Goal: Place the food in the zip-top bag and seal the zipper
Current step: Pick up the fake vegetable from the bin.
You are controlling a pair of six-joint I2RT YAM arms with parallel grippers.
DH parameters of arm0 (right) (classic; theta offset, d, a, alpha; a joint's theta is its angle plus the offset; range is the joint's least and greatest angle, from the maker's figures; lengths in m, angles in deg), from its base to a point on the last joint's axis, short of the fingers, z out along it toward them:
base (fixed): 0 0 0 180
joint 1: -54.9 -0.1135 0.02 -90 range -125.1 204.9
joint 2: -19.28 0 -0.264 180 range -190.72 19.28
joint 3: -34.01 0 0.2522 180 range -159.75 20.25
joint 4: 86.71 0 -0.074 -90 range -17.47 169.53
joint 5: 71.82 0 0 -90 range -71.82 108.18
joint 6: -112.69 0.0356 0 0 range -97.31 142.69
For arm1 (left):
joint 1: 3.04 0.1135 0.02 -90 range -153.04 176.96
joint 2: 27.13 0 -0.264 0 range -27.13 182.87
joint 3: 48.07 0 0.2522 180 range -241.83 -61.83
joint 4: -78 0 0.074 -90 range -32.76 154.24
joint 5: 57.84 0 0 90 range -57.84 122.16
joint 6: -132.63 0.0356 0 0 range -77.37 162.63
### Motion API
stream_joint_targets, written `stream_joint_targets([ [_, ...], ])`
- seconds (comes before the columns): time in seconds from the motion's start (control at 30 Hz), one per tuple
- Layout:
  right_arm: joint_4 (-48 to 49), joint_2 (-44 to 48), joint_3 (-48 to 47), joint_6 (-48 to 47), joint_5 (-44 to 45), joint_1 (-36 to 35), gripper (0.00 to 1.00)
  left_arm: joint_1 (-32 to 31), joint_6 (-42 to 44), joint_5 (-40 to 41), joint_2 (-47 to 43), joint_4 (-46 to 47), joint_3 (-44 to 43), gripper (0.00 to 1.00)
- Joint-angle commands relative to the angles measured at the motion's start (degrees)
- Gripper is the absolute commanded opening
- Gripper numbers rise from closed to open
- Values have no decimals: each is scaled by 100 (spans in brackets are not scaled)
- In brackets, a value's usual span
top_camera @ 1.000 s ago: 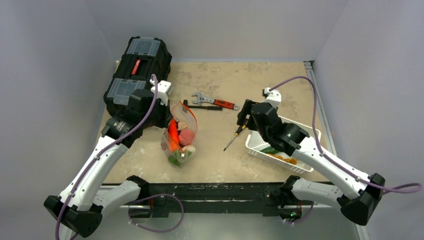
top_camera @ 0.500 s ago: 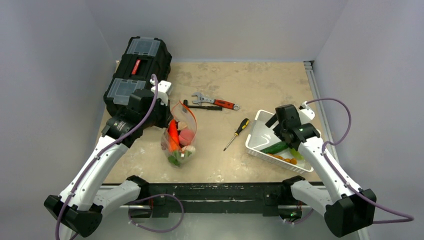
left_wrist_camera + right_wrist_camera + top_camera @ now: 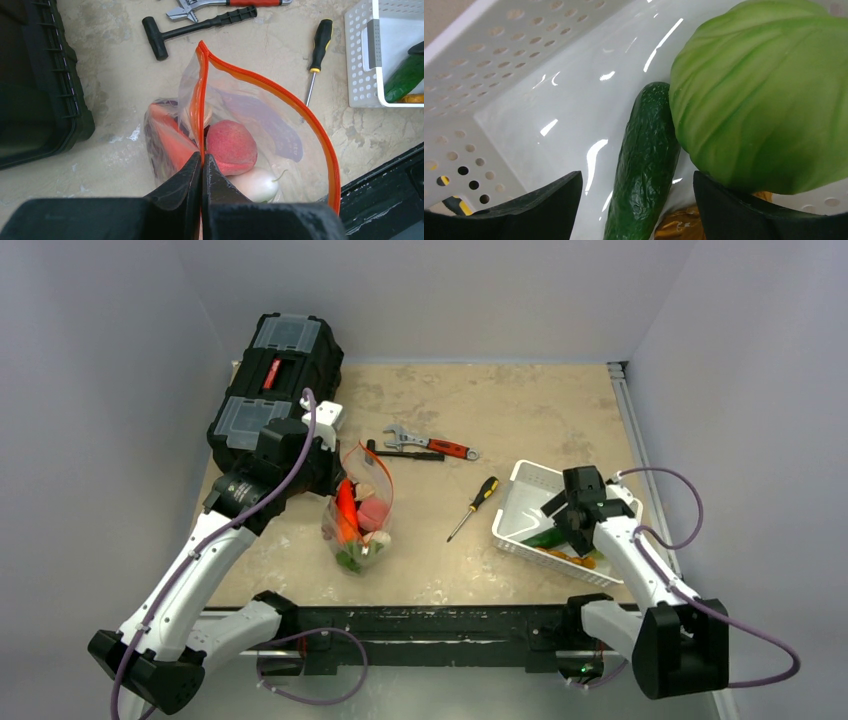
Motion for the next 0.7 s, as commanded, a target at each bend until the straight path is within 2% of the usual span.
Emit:
stream_joint_targets([
  [0.0,726,-288,245,9,-344,74,80,5,35,8,7,201,-176,0],
  [0.13,949,-534,310,-2,-509,83,76,5,44,24,10,203,-176,0],
  [0.27,1041,-540,294,-42,-572,80,64,5,44,-8,28,197,-176,0],
  [0.5,1057,-236,261,-71,-703,86,31,5,44,-26,44,187,-183,0],
  [0.67,969,-67,169,-69,-773,80,19,5,44,-12,44,180,-192,0],
])
